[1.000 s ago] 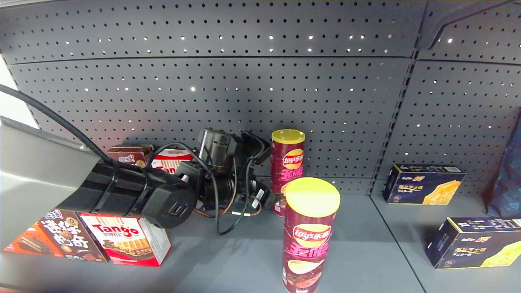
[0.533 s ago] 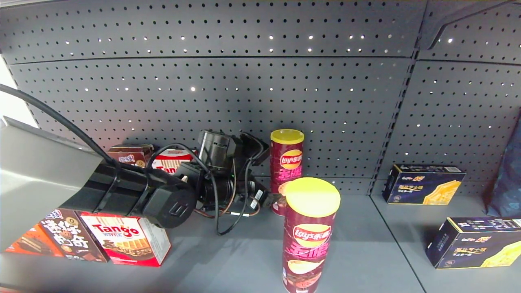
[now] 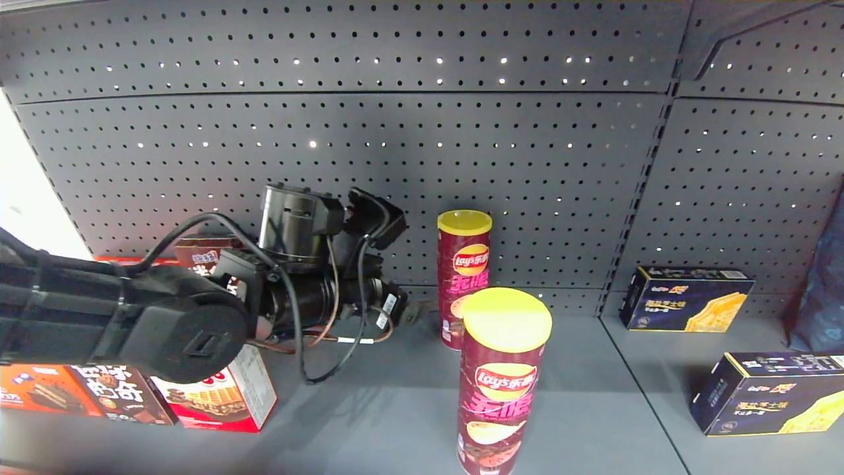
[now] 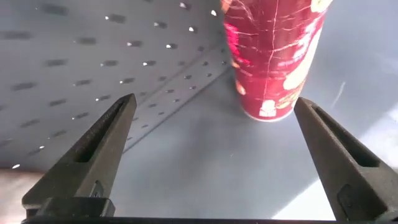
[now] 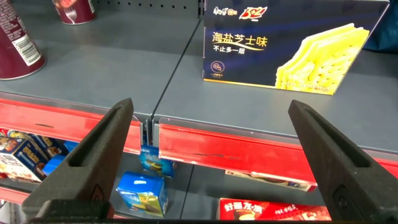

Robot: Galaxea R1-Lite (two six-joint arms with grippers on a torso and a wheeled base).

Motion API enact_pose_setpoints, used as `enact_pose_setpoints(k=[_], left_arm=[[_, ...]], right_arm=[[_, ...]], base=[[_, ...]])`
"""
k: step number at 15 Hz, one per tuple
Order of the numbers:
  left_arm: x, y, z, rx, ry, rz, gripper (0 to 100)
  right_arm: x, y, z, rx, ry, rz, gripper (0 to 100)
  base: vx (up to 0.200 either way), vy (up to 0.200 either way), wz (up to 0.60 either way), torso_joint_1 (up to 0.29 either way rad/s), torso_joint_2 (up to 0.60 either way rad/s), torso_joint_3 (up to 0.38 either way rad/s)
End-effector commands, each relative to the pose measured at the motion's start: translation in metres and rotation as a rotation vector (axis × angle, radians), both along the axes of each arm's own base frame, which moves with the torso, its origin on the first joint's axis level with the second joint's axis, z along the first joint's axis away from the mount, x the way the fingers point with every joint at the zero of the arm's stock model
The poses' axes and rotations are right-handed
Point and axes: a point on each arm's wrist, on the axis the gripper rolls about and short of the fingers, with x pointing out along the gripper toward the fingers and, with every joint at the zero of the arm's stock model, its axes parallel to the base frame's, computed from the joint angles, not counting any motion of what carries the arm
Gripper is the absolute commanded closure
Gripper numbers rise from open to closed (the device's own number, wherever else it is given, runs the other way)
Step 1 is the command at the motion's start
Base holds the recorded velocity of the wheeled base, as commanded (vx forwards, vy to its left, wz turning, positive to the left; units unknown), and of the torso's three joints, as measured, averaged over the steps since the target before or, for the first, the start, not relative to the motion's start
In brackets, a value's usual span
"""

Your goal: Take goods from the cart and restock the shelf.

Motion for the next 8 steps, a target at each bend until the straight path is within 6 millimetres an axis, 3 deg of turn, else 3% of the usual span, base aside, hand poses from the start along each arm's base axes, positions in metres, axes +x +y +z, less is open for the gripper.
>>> enact_pose_setpoints(k=[1, 4, 5, 8], left_arm=[[-0.035, 0.023, 0.039, -0.063, -0.085, 0.012, 0], [-0.071, 0.057, 0.058, -0.085, -0.131, 0.059, 0], [-0.092, 0.070, 0.064, -0.090, -0.161, 0.073, 0], [-0.125, 0.090, 0.066, -0.109, -0.201, 0.091, 0]], right_arm=[[0.000, 0.000, 0.000, -0.001, 0.002, 0.000, 0], [0.000, 0.000, 0.000, -0.001, 0.002, 0.000, 0], [0.000, 0.000, 0.000, -0.001, 0.002, 0.000, 0], [0.000, 0.000, 0.000, -0.001, 0.002, 0.000, 0]], base=[[0.000, 0.000, 0.00, 0.000, 0.00, 0.000], [0.000, 0.000, 0.00, 0.000, 0.00, 0.000], [0.000, 0.000, 0.00, 0.000, 0.00, 0.000], [0.000, 0.000, 0.00, 0.000, 0.00, 0.000]])
